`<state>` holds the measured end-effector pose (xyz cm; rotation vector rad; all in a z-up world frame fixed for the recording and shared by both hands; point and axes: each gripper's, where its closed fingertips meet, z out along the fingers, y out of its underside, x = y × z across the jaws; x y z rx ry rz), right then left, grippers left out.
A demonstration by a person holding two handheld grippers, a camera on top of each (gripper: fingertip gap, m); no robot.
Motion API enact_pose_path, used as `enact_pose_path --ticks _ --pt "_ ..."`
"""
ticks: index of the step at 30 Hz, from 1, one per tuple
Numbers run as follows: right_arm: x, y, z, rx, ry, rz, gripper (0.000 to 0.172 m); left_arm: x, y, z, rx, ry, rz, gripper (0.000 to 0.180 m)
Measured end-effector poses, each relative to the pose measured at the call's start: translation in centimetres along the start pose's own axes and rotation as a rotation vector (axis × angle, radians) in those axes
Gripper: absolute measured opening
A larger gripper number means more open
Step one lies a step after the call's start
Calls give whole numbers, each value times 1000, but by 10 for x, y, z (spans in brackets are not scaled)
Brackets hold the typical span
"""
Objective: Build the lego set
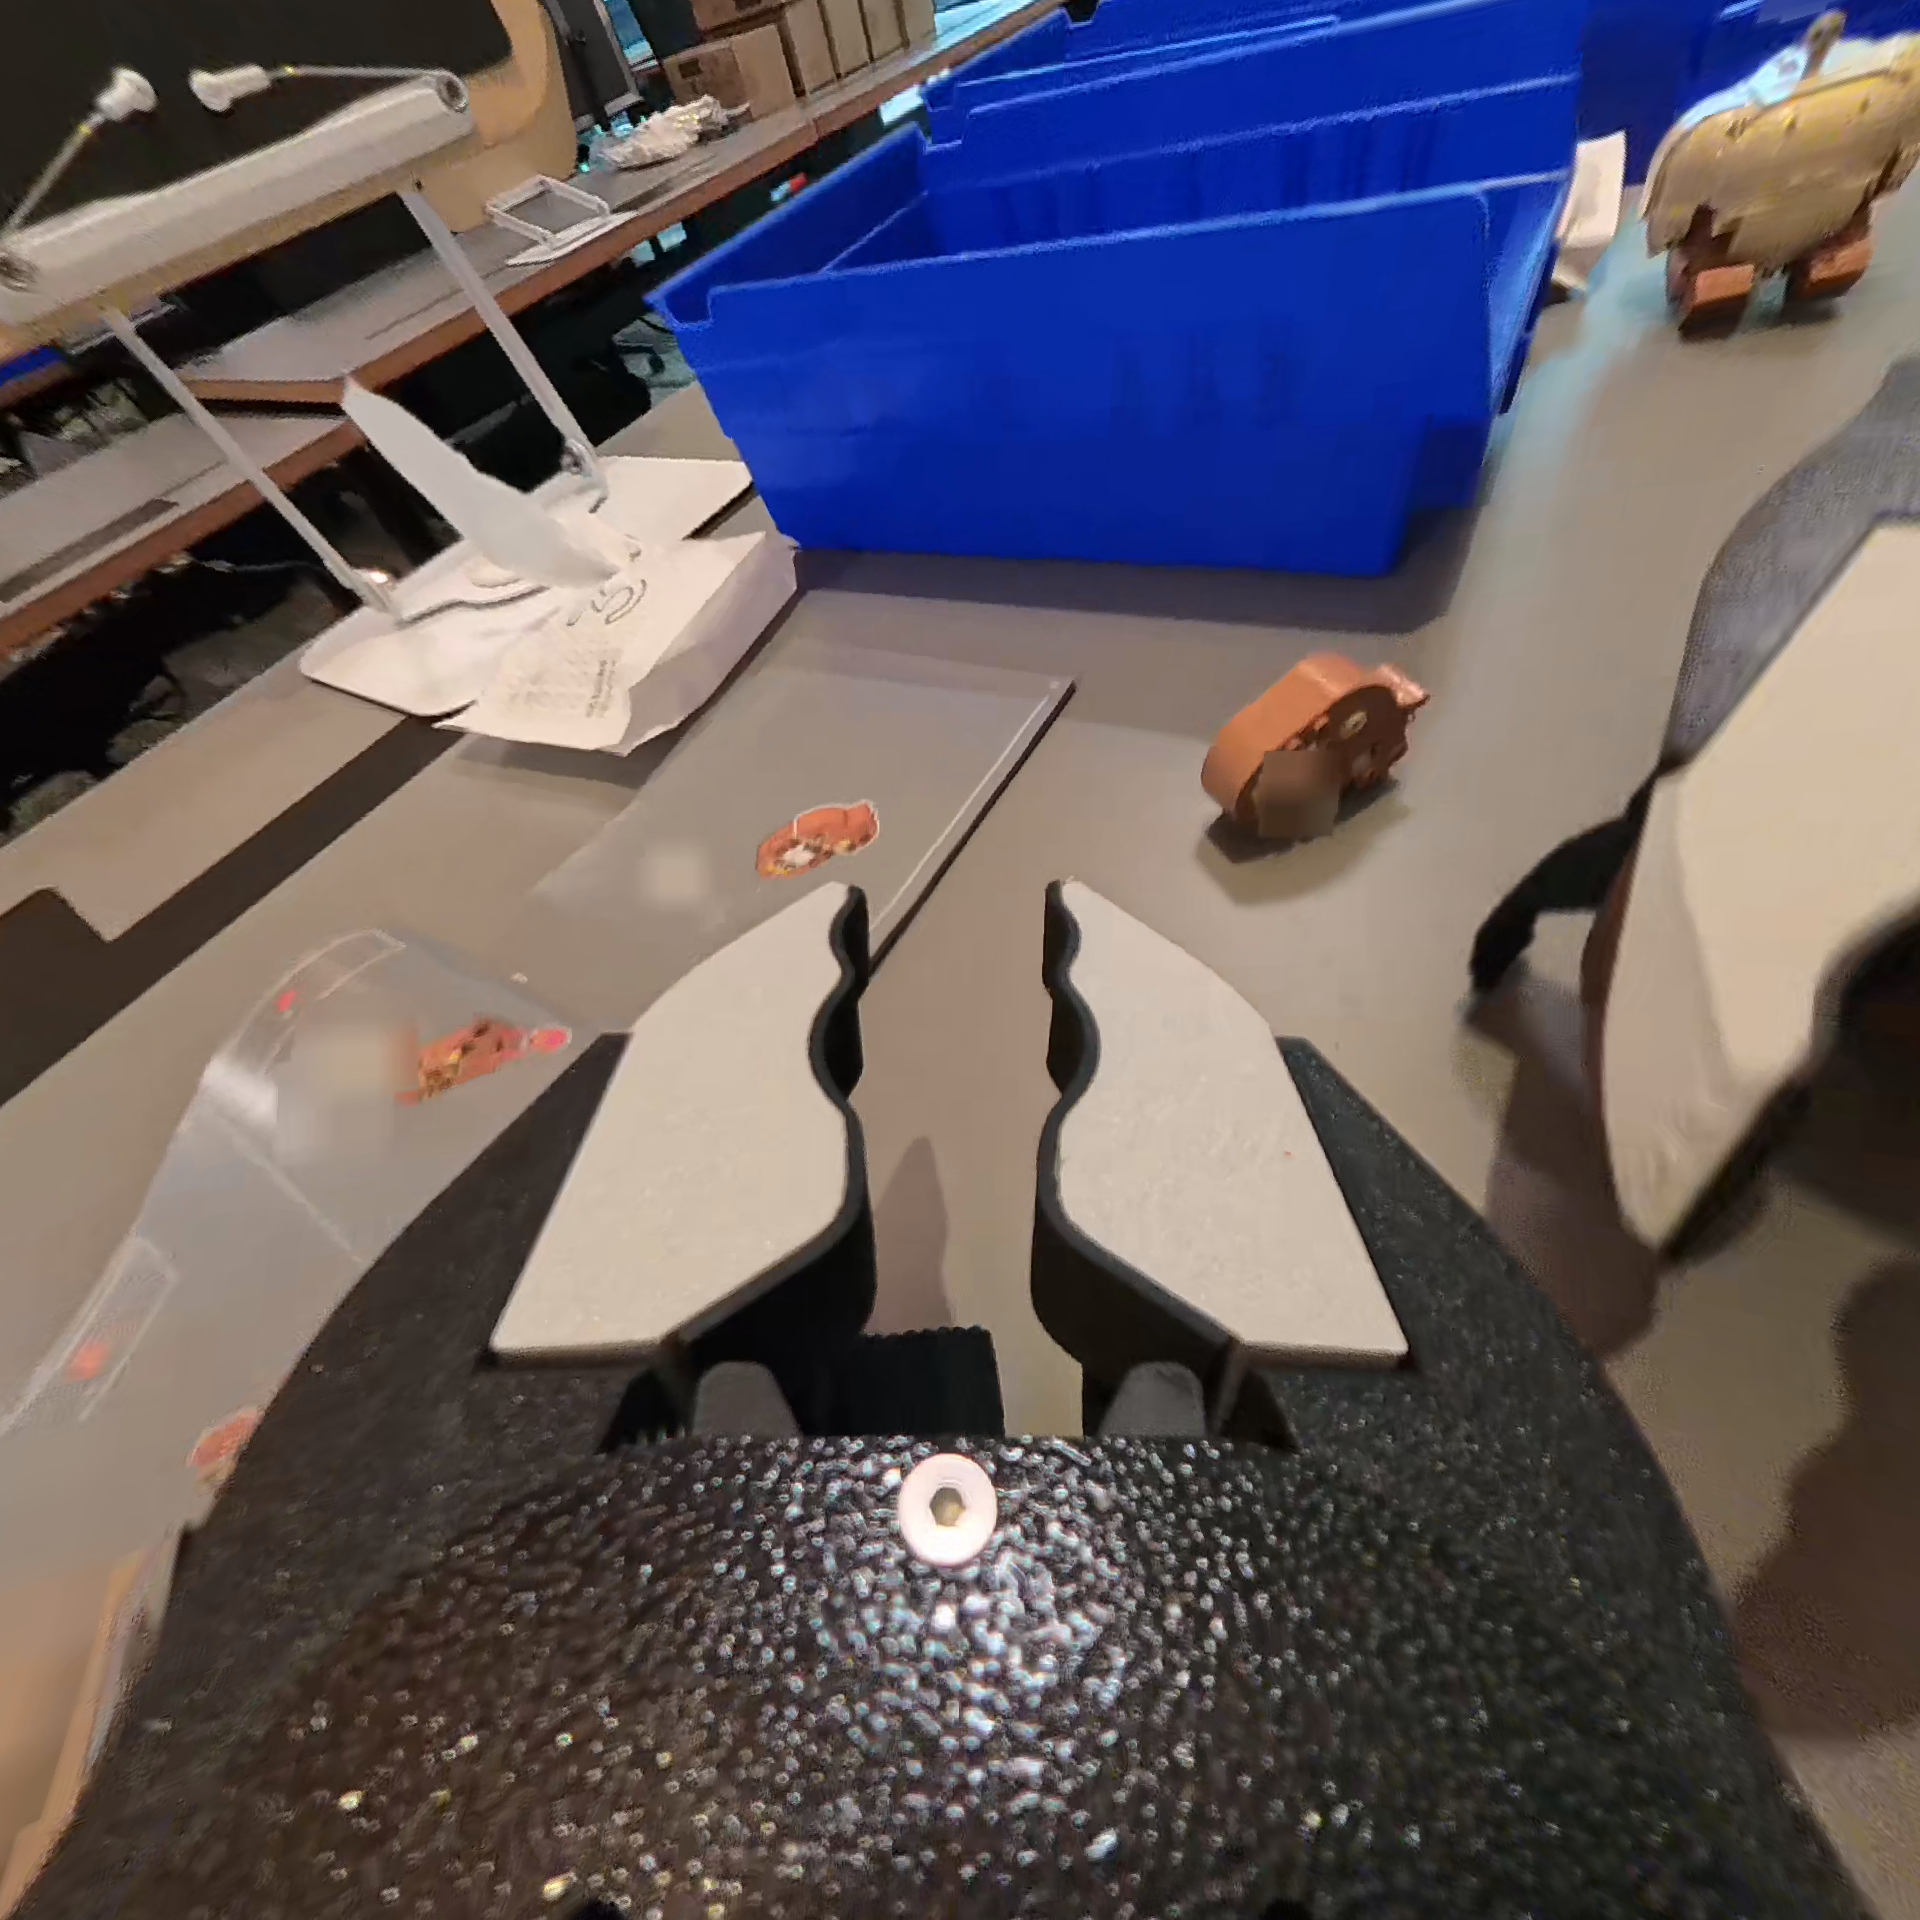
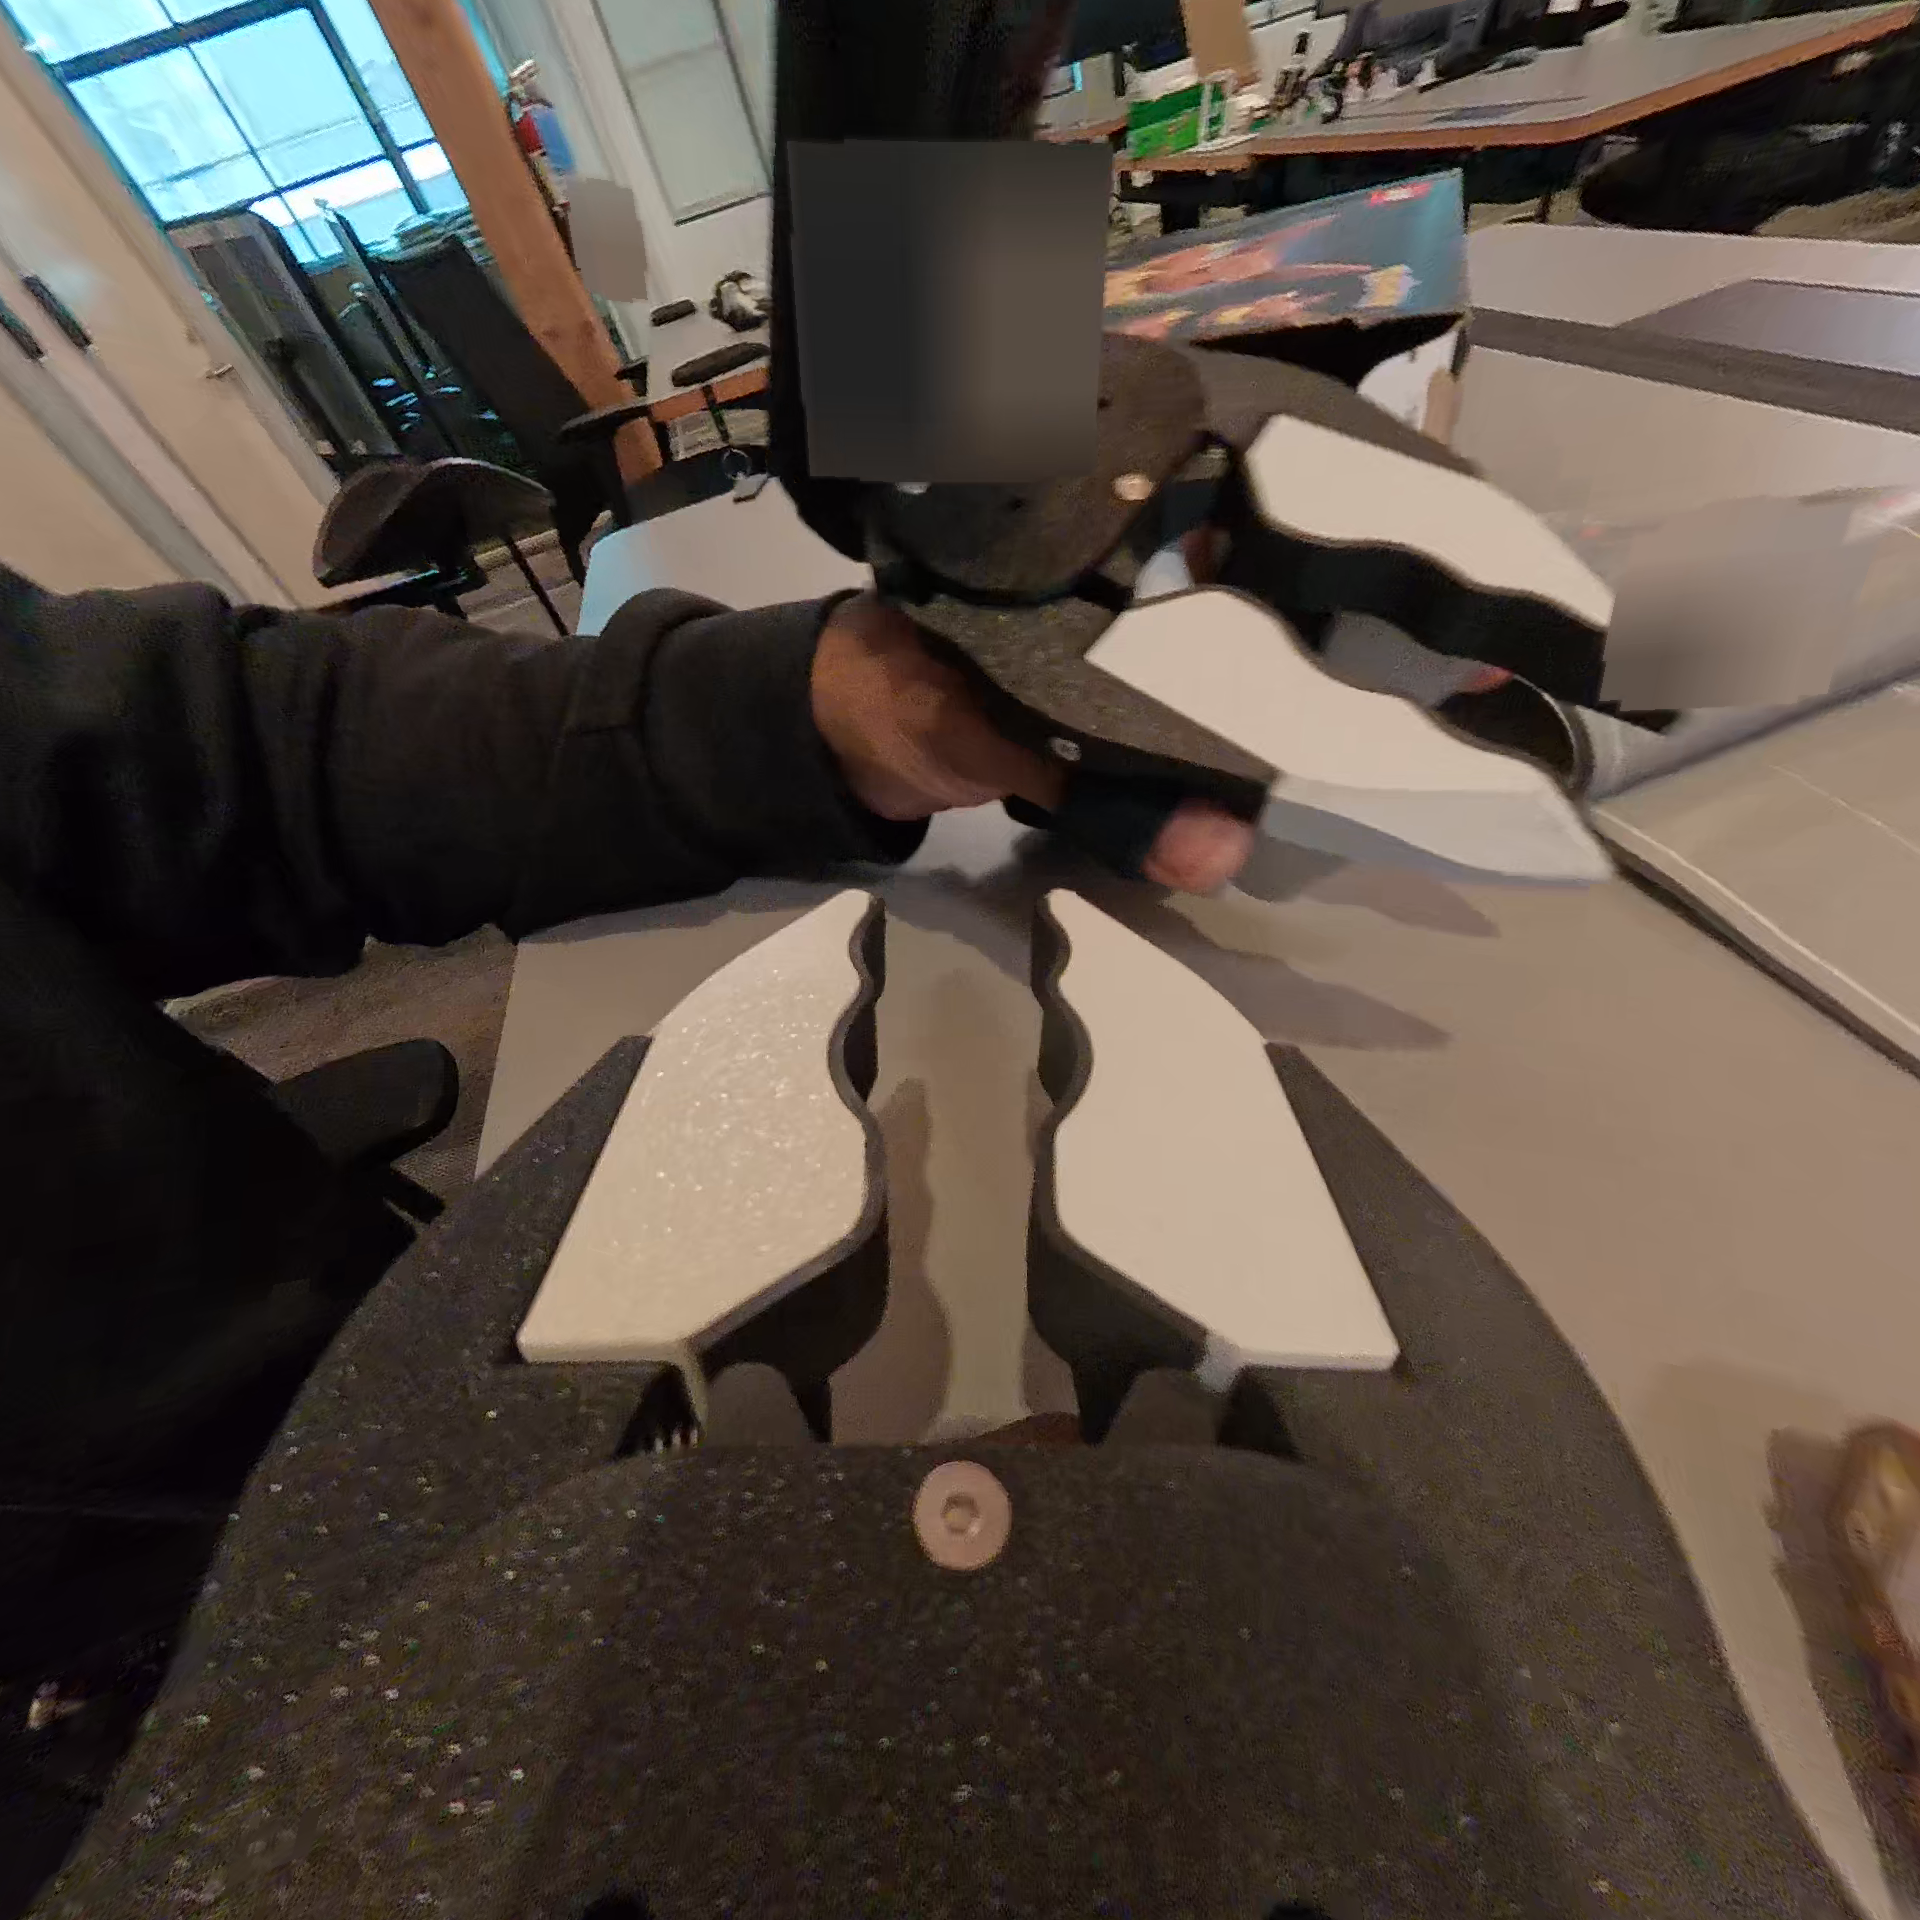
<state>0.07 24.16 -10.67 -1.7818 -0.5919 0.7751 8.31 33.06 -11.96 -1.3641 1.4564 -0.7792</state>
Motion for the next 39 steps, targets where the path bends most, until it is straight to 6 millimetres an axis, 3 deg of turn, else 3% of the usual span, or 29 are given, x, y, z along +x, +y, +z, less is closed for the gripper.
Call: enact_pose_path --ticks 1,4,8,12,24,39 --pt "-1 -3 4 10 -21 -1 27 -1 -4 6 -7 11 0 32" --pt "0 -11 5 64 -61 30 27 -5 -16 25 -47 41 47 34" --pt "3 -17 -9 129 -86 90 27 -19 -31 56 -80 60 95 37" --pt "7 -20 -17 166 -101 135 27 -27 -37 80 -44 64 33 37" --pt "5 -16 -4 121 -119 158 27 -10 -9 83 -128 58 101 37" --pt "22 -21 -42 217 -182 394 26 -3 10 98 -266 51 168 39"
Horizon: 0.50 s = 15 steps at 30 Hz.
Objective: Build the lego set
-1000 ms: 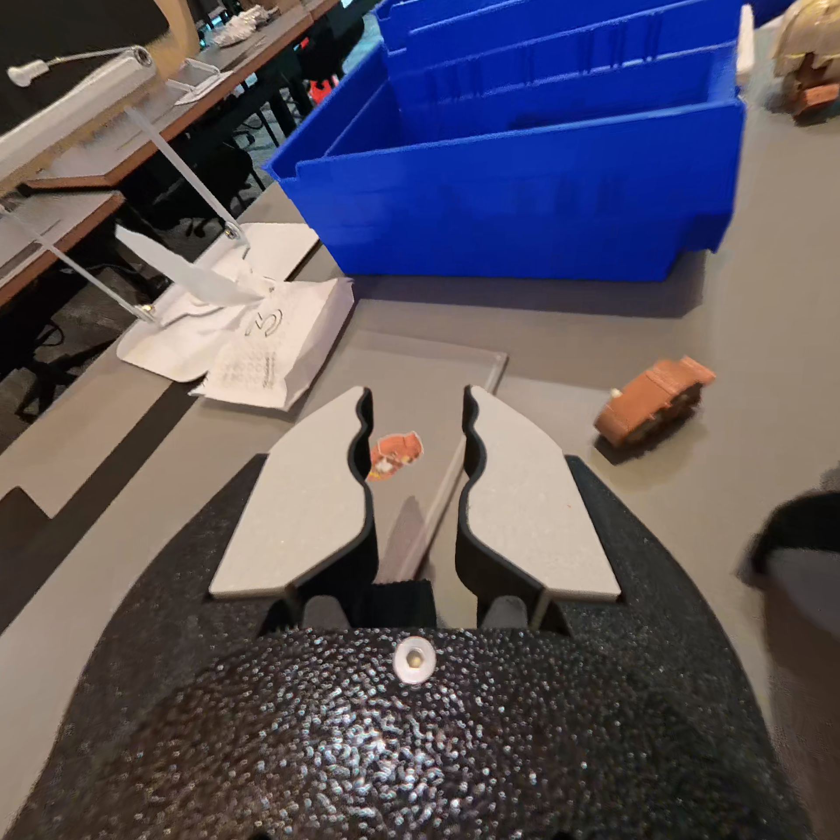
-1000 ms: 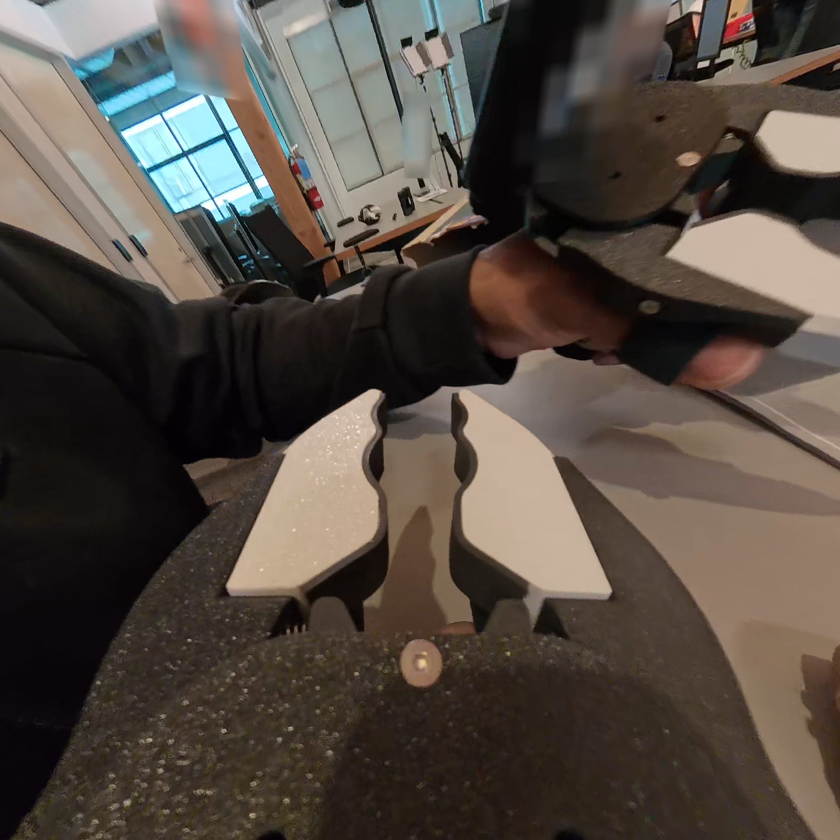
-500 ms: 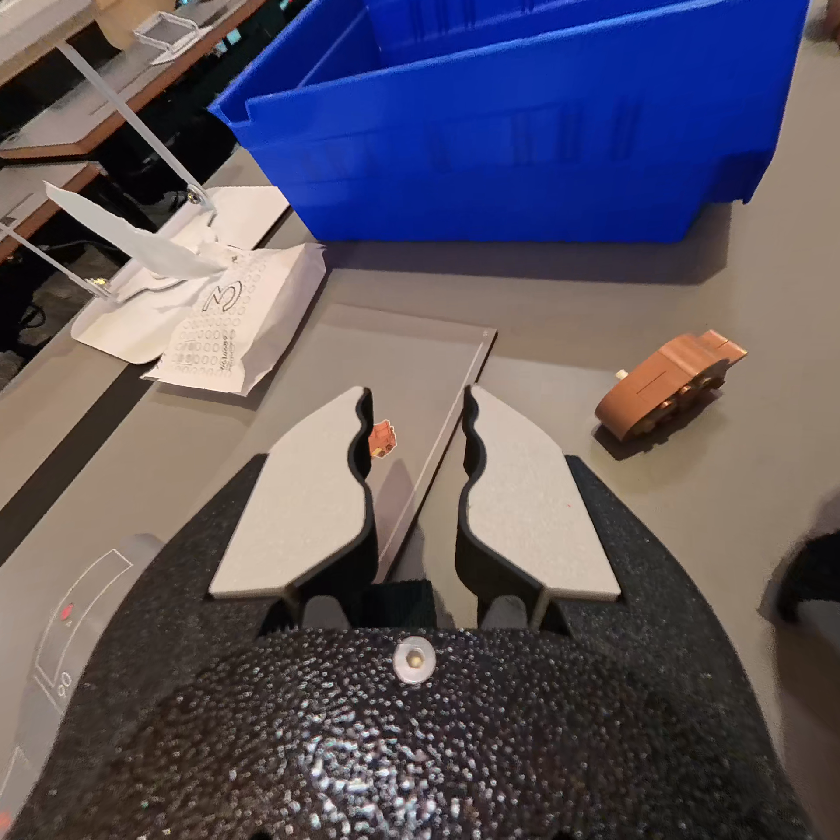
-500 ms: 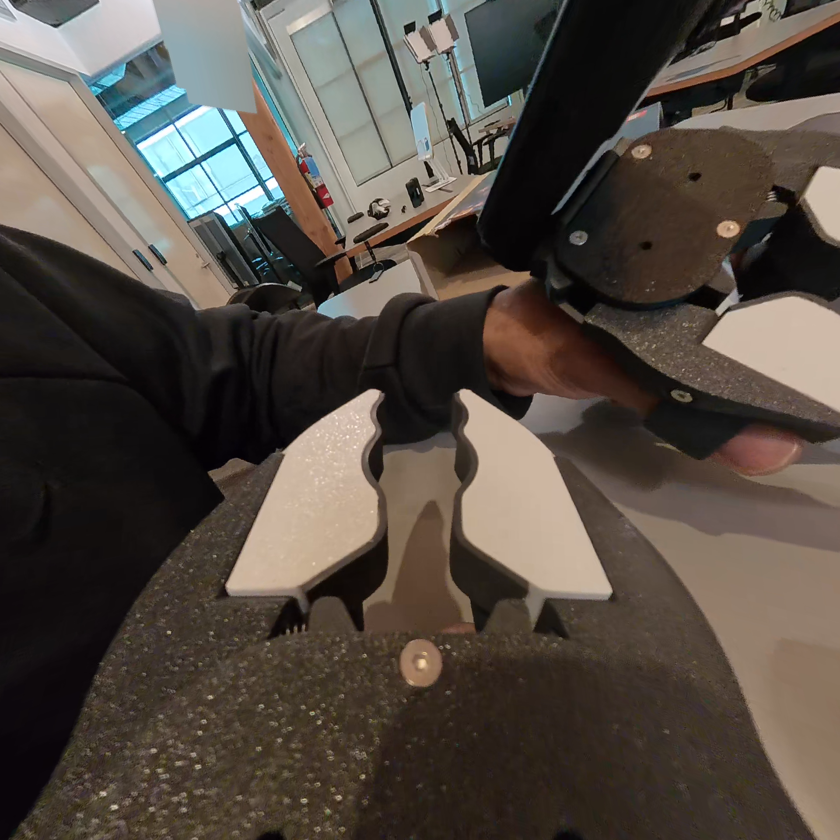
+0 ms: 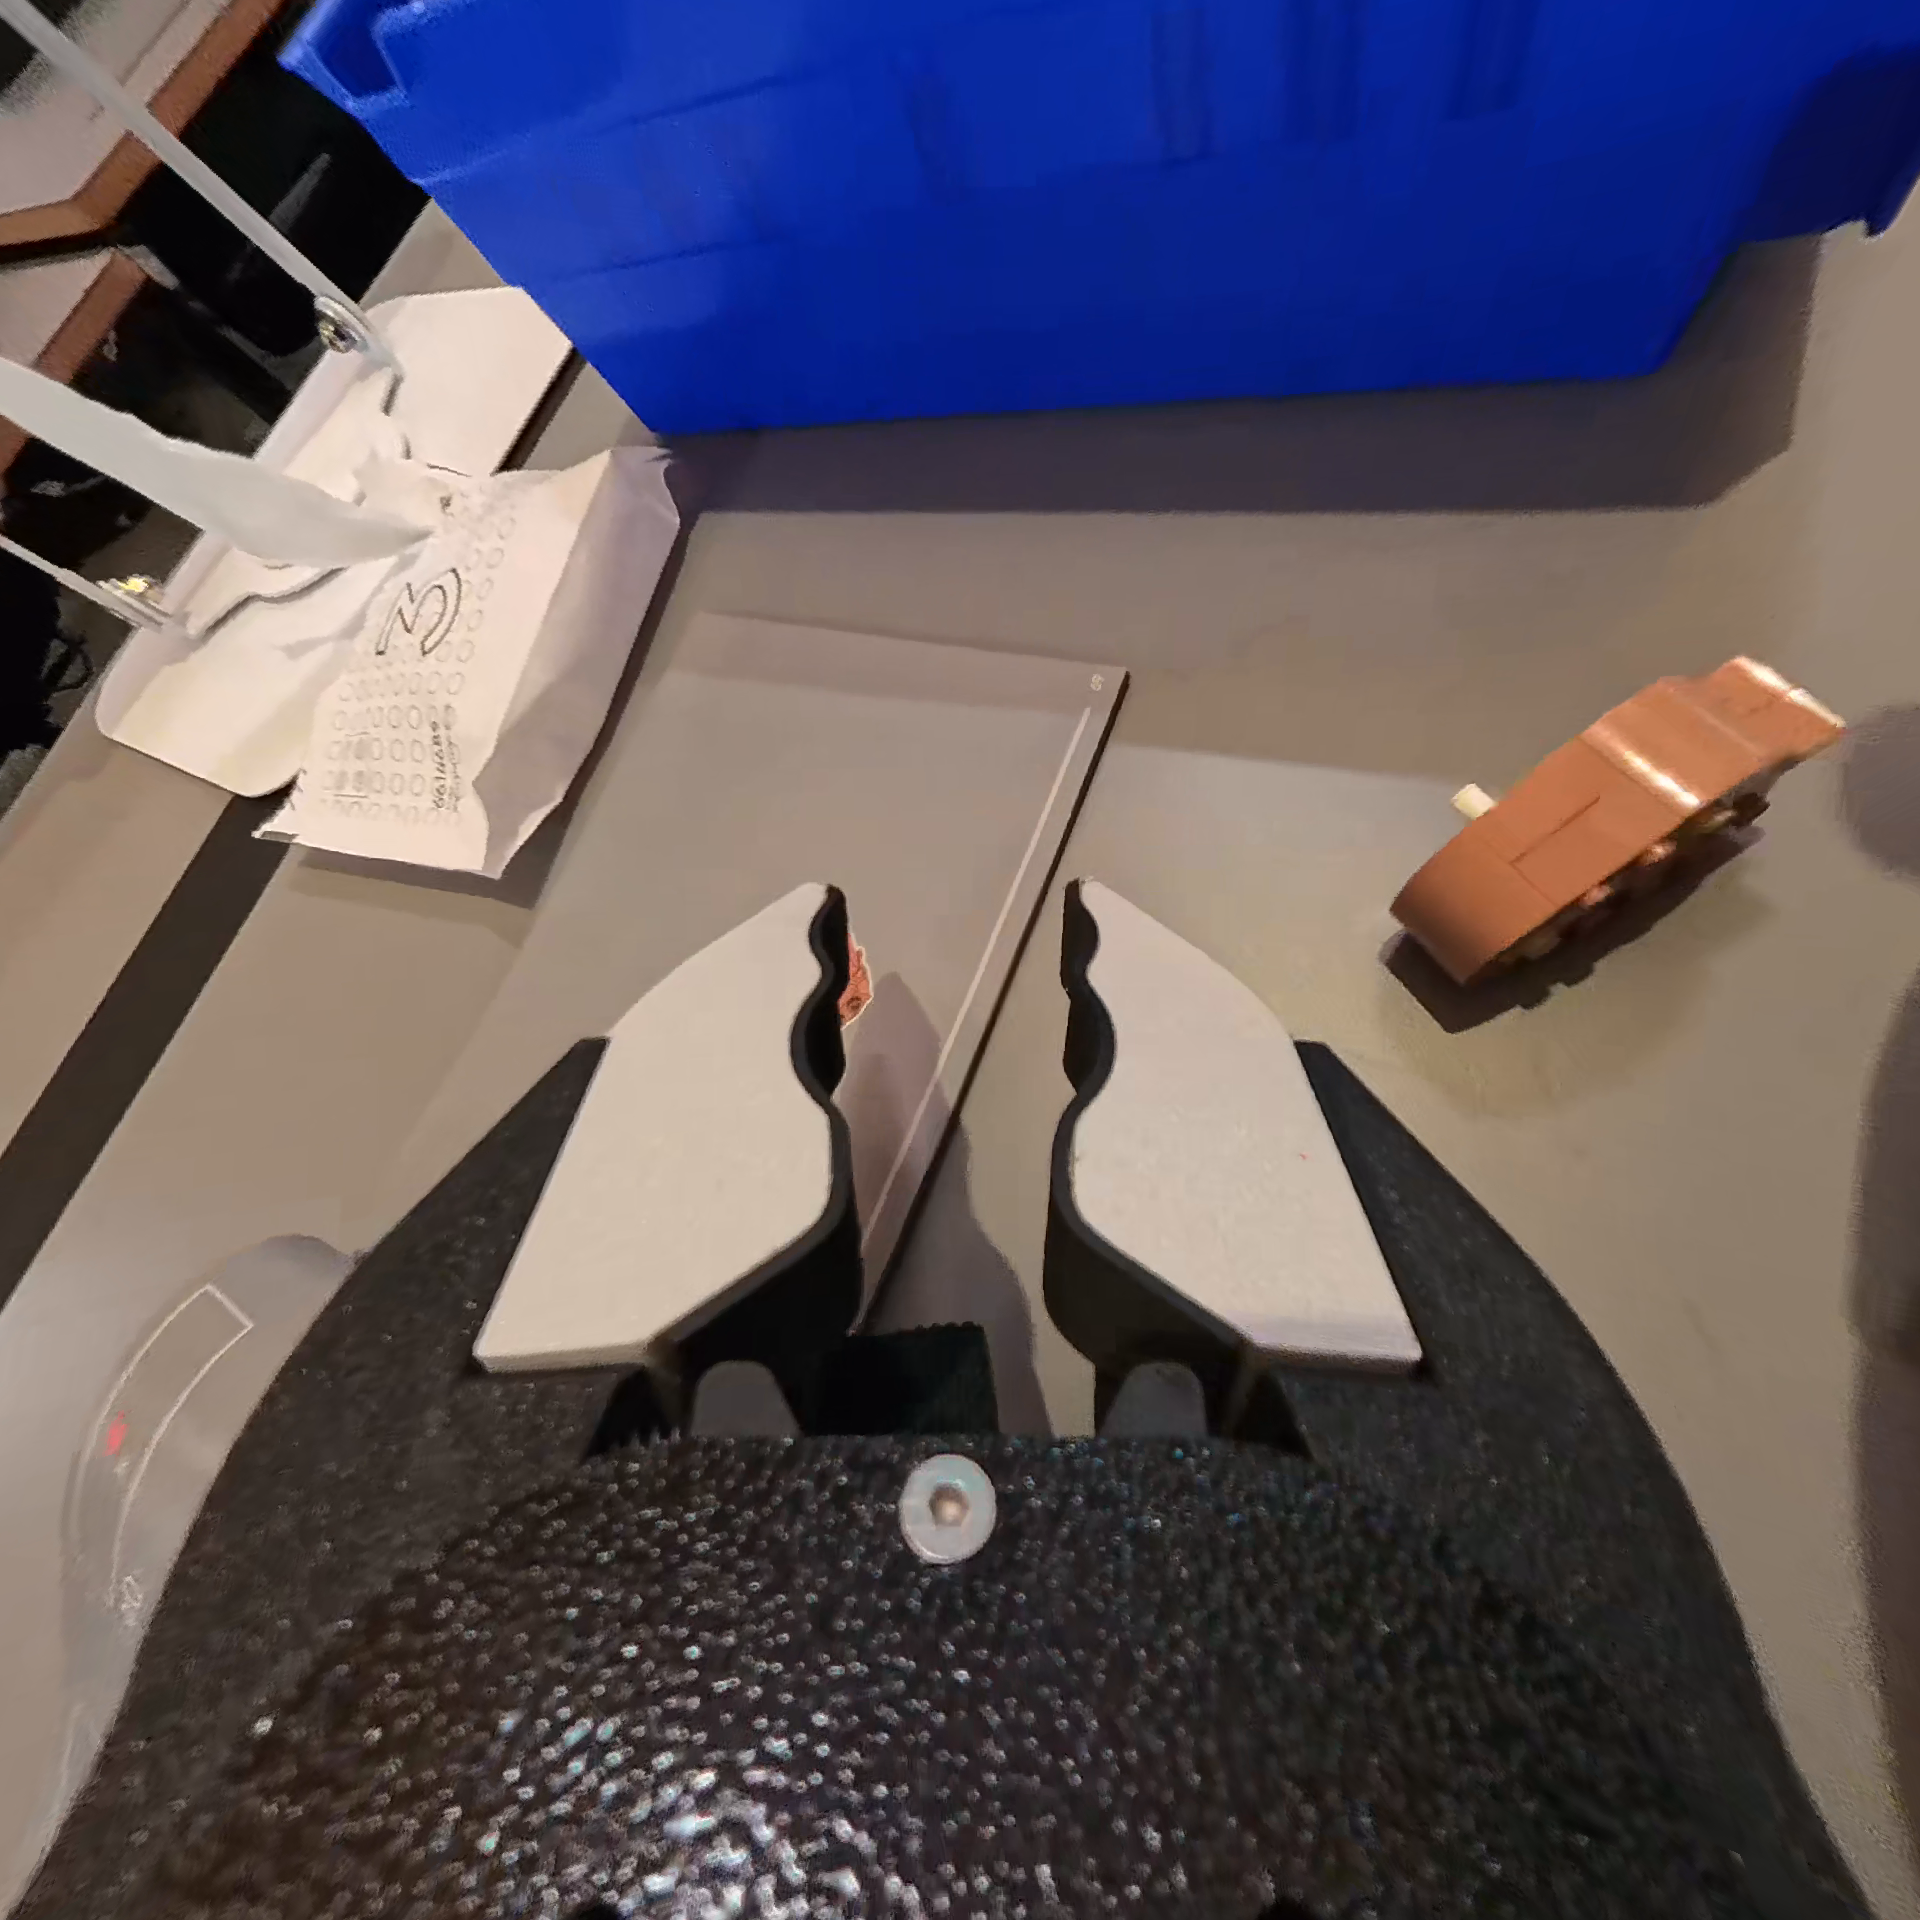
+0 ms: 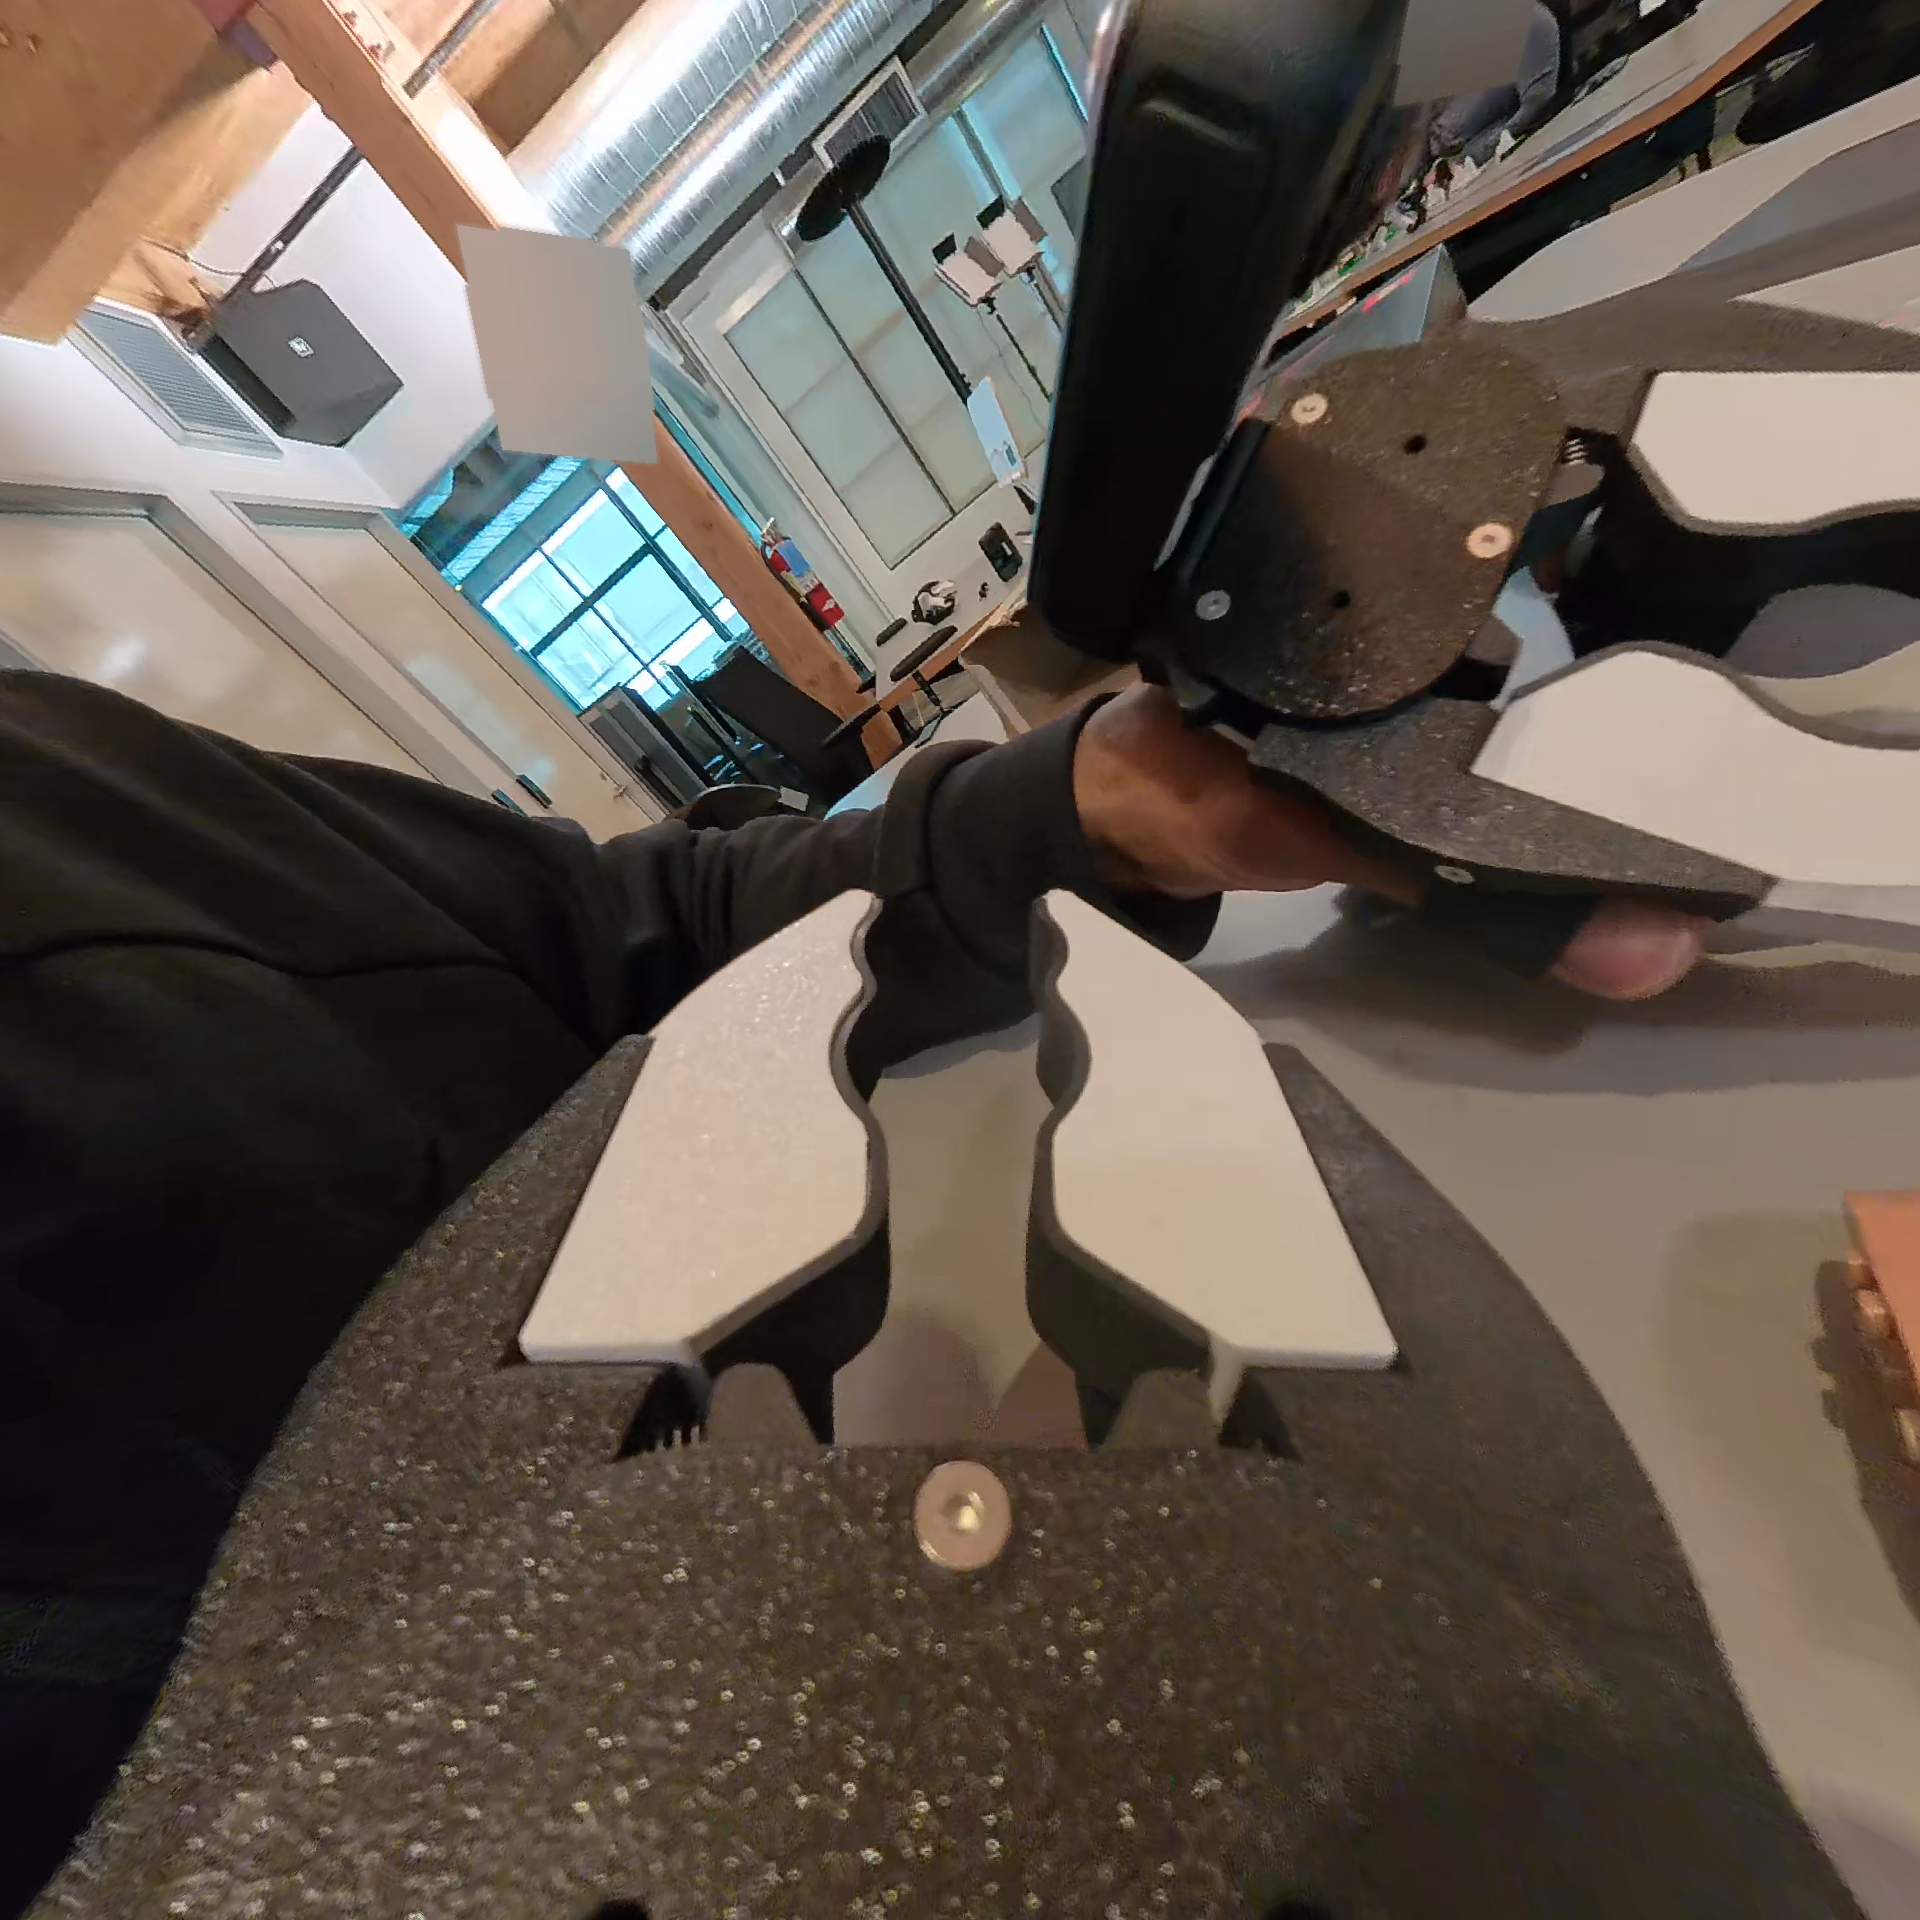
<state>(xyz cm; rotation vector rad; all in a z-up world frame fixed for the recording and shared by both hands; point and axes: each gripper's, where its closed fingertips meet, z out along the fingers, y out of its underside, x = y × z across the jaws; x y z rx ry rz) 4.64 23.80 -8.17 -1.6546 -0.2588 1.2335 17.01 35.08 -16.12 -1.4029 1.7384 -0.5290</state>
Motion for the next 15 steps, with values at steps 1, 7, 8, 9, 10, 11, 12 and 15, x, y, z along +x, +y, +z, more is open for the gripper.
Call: enact_pose_path --ticks 1,7,8,9,10,11,12,15 --pt "0 0 0 0 -1 4 26 0 1 3 -17 1 4 39" --pt "1 1 1 -9 -3 7 25 -1 -2 21 -93 16 12 39" --pt "1 1 1 -11 -2 8 25 0 -3 23 -106 29 13 39" --pt "1 2 1 -14 -3 8 25 2 -4 26 -120 43 16 40" --pt "1 2 1 -14 -3 8 25 2 -5 27 -130 48 21 40" --pt "0 2 1 -14 -4 7 25 3 -6 28 -137 54 28 40" --pt "0 2 1 -14 -4 6 25 3 -6 29 -142 62 32 40" --pt "0 3 2 -22 -4 2 25 3 -7 29 -155 74 26 40"
